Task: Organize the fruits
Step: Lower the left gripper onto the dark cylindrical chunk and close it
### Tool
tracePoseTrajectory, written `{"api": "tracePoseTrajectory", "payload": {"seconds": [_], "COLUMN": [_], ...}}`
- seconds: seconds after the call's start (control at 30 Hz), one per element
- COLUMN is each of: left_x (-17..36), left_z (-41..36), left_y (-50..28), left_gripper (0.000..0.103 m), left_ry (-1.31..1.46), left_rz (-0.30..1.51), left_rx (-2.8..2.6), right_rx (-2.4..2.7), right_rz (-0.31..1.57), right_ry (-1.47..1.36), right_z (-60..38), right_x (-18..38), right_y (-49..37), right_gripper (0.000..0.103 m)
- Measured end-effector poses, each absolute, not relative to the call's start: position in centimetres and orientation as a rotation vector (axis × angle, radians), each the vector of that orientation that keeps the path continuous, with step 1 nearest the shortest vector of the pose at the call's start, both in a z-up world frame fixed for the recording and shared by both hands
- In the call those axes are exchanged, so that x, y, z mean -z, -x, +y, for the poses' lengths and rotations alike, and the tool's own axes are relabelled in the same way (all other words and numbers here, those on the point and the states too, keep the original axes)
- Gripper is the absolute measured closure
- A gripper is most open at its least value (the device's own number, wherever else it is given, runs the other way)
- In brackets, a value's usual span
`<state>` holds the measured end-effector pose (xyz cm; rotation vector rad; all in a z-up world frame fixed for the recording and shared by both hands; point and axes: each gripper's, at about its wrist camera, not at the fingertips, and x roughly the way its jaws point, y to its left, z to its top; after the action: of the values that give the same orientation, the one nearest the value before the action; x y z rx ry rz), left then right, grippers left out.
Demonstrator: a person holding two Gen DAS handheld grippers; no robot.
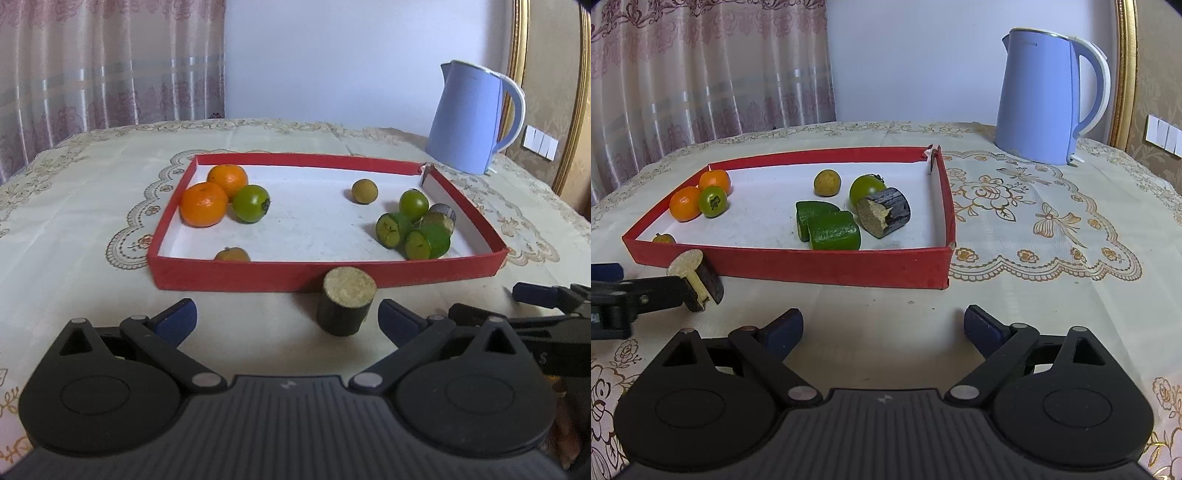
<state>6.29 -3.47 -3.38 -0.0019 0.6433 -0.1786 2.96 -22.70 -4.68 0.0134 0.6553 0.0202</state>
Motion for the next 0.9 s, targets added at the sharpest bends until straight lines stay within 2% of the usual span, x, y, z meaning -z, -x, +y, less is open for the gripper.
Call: {"api": "tracePoseTrajectory", "payload": {"seconds": [0.9], "left_x": [4.7], "left_z": [-5.5], "left_y": [-7.8], "left_gripper": [0.0], "left_ry": [-0.074], "left_rz": [0.638], "left_rx": [0.102], "right_rx": [-0.025], "right_rz": [0.652], "right_ry": [-0.025], "right_z": [-22.8], "right_x": [4.7], "right_y": [-2.9], "right_gripper": [0.008]}}
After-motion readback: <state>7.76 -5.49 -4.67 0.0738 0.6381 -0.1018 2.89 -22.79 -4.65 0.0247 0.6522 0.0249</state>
